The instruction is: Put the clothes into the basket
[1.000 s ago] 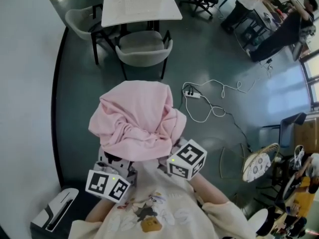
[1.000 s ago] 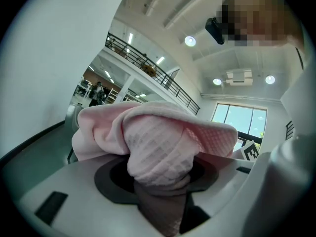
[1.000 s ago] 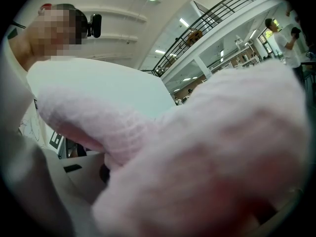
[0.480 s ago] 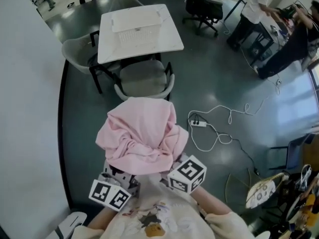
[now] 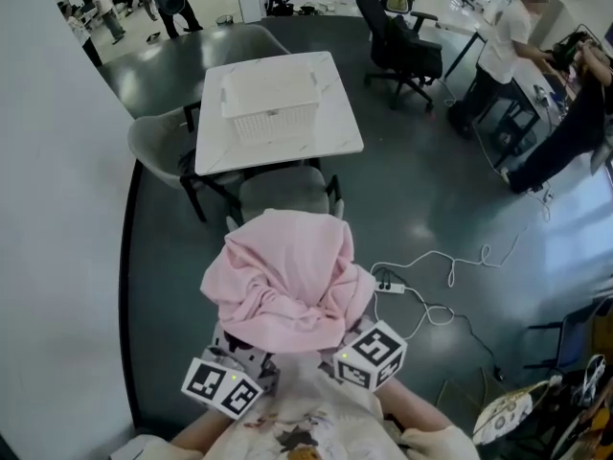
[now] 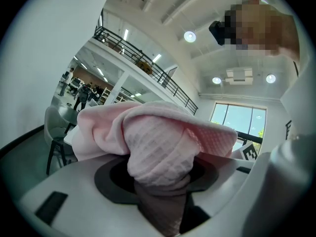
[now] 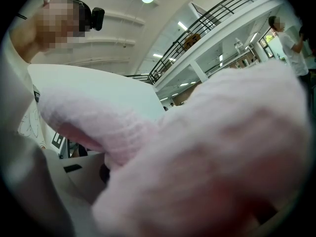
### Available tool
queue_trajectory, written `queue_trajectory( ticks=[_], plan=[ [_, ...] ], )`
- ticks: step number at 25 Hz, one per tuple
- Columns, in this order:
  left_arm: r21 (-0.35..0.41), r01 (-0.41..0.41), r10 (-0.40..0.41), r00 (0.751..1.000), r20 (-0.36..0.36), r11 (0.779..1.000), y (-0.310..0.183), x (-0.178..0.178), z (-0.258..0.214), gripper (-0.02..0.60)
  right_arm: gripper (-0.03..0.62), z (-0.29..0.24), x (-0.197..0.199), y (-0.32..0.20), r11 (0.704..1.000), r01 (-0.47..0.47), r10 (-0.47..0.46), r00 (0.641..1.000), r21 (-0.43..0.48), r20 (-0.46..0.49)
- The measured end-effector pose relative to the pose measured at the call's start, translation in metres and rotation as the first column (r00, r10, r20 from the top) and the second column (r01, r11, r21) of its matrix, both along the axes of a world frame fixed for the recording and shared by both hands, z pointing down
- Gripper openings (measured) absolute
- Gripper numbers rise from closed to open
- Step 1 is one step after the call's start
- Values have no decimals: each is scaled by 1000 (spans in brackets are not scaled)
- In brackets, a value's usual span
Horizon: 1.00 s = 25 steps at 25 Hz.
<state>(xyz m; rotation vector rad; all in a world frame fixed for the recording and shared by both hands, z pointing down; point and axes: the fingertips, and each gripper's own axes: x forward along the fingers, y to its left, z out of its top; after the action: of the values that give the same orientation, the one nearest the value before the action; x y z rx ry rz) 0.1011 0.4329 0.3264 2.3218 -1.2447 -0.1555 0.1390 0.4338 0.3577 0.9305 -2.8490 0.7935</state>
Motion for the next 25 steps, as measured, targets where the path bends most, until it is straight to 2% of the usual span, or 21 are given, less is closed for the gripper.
queue_trajectory(
  ticks=[5,11,25],
  plan=[
    [-9,-34,34,999,-2,999,-41,12,5,235,161,5,12,-39,999,-41,41,999,-16,-3],
    [-16,-53,52,999,-11,998,-88,4,6,235,162,6,5,-85,998,-62,61,998,-20,-9],
    [23,-90,90,996,-13,996,-235,-40,-13,235,161,-13,-40,-232,995,-98,98,995,19,-17]
  ],
)
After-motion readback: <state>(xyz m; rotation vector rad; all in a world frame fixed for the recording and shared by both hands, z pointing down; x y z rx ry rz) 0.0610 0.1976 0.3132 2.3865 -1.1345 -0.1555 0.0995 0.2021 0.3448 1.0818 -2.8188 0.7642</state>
